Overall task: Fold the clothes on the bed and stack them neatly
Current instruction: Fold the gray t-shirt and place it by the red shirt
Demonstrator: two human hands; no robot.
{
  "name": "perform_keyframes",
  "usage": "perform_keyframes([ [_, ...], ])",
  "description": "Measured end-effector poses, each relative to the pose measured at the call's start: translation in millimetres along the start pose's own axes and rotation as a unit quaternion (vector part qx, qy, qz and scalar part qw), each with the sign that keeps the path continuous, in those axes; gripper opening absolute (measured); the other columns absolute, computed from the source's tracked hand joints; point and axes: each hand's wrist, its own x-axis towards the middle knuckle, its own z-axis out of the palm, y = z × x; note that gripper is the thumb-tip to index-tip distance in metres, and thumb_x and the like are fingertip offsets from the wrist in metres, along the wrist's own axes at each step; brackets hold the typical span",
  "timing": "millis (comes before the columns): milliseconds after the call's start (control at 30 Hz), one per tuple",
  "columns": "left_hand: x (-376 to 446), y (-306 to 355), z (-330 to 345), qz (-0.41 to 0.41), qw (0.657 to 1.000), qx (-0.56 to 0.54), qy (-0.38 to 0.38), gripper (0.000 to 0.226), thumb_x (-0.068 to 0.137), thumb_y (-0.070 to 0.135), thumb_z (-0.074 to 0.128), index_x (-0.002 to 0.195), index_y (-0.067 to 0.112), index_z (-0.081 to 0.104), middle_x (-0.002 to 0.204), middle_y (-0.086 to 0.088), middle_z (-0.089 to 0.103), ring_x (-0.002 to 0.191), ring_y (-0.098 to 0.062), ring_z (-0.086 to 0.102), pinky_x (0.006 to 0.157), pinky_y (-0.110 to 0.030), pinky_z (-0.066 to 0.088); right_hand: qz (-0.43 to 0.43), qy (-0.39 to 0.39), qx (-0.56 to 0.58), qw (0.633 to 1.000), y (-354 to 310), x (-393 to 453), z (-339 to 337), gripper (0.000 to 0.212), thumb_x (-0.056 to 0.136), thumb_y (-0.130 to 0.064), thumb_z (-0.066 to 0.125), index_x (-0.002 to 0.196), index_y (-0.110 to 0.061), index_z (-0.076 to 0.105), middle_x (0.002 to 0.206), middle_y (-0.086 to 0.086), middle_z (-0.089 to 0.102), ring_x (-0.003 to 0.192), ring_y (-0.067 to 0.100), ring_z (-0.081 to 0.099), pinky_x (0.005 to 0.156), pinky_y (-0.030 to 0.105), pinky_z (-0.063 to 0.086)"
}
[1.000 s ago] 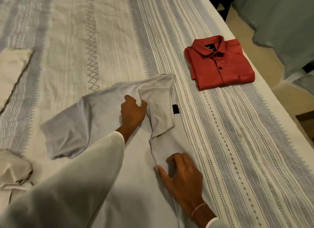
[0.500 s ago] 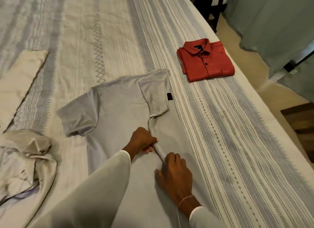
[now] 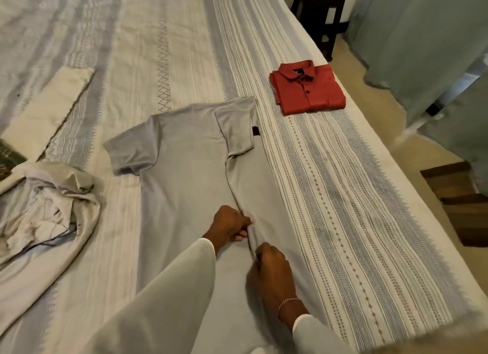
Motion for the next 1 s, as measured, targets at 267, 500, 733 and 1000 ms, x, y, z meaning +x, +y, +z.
perform_keyframes([
  [267, -32, -34, 9, -0.014, 0.998, -0.019, 0.052, 0.022, 0.081, 0.008, 0.083, 0.086, -0.005, 0.067, 0.072, -0.021, 0.068, 0.055, -0.028, 0.065, 0.069, -0.049, 0.063, 0.017, -0.074, -0.116, 0.99, 7, -55, 0, 0.034, 0.089, -0.042, 0.061, 0.114, -0.022, 0.05, 0.107, -0.001, 0.06, 0.094, 0.023, 0.063, 0.076, 0.032, 0.051],
  [500, -49, -47, 16, -0.061, 0.995, 0.079, -0.024, 0.027, 0.083, 0.009, 0.08, 0.098, -0.011, 0.069, 0.076, -0.021, 0.072, 0.054, -0.024, 0.067, 0.055, -0.033, 0.058, 0.006, -0.042, -0.064, 0.997, 12, -79, 3, 0.019, 0.091, -0.029, 0.058, 0.108, -0.022, 0.05, 0.102, -0.002, 0.063, 0.088, 0.018, 0.062, 0.075, 0.026, 0.05],
  [733, -58, -57, 13, -0.047, 0.995, 0.084, -0.029, 0.021, 0.084, -0.003, 0.068, 0.102, -0.014, 0.064, 0.078, -0.026, 0.071, 0.048, -0.024, 0.068, 0.051, -0.036, 0.06, -0.021, -0.096, -0.072, 0.993, 15, -85, 4, 0.028, 0.1, -0.029, 0.057, 0.123, -0.017, 0.047, 0.114, 0.005, 0.065, 0.092, 0.019, 0.063, 0.082, 0.024, 0.05],
  [1000, -78, -92, -31, 0.005, 0.986, 0.142, 0.086, 0.014, 0.072, 0.016, 0.073, 0.074, 0.002, 0.073, 0.066, -0.013, 0.072, 0.059, -0.028, 0.069, 0.07, -0.042, 0.064, -0.059, -0.073, -0.115, 0.989, -20, -98, 3, 0.042, 0.1, -0.051, 0.051, 0.132, -0.022, 0.049, 0.123, -0.002, 0.063, 0.106, 0.017, 0.065, 0.09, 0.024, 0.05],
])
